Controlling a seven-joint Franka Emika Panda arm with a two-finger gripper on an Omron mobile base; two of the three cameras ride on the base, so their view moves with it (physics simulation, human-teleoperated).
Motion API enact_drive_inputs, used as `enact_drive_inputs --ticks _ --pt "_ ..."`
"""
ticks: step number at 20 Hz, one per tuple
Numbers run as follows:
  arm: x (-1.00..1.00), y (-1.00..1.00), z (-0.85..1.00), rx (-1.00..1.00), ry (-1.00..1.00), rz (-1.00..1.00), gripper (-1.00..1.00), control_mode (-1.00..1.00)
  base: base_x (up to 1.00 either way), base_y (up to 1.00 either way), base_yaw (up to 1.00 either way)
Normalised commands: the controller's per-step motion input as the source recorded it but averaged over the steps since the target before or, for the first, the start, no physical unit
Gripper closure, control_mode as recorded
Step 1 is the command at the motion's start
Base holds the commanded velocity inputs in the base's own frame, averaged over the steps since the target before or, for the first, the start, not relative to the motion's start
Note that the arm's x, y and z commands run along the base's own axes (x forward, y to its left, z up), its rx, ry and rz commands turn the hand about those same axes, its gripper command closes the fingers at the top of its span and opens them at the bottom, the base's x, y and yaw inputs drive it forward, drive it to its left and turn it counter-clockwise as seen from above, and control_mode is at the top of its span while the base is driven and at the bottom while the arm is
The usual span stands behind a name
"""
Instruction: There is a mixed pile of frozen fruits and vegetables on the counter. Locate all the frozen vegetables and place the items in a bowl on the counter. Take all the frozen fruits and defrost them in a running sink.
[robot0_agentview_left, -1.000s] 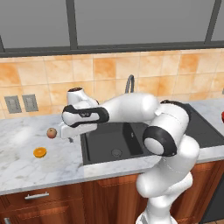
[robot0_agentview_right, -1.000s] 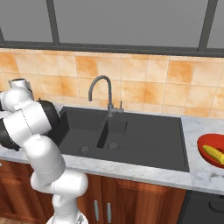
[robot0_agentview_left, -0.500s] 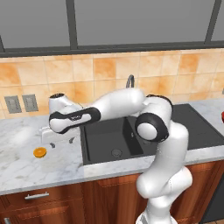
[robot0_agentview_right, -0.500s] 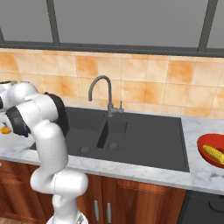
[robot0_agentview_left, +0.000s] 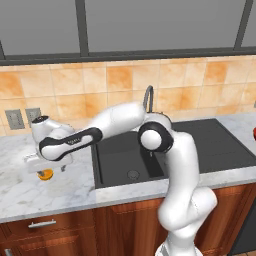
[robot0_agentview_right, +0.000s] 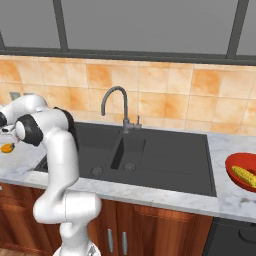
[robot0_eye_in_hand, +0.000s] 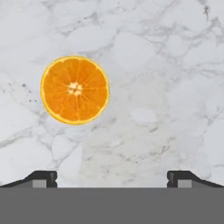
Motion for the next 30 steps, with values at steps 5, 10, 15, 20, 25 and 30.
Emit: enact_drive_inputs --ticks 5,10,15,20,25,30 --pt "0.36 -0.05 -0.32 -0.01 -0.01 -0.03 -1.00 -1.00 0.00 0.00 0.00" --pt "0.35 -0.27 -0.51 0.03 0.00 0.00 -1.00 -1.00 0.00 0.00 0.00" --pt "0.27 0.42 -0.27 0.00 0.00 -0.04 -1.00 -1.00 0.00 0.00 0.00" --pt "0.22 0.45 -0.18 -0.01 -0.01 -0.05 -1.00 -1.00 0.00 0.00 0.00" --pt "0.06 0.42 -0.27 0.00 0.02 -0.09 1.00 -1.00 0.00 0.00 0.00" --pt "-0.05 -0.21 -0.12 -0.04 0.16 -0.05 1.00 -1.00 0.00 0.00 0.00"
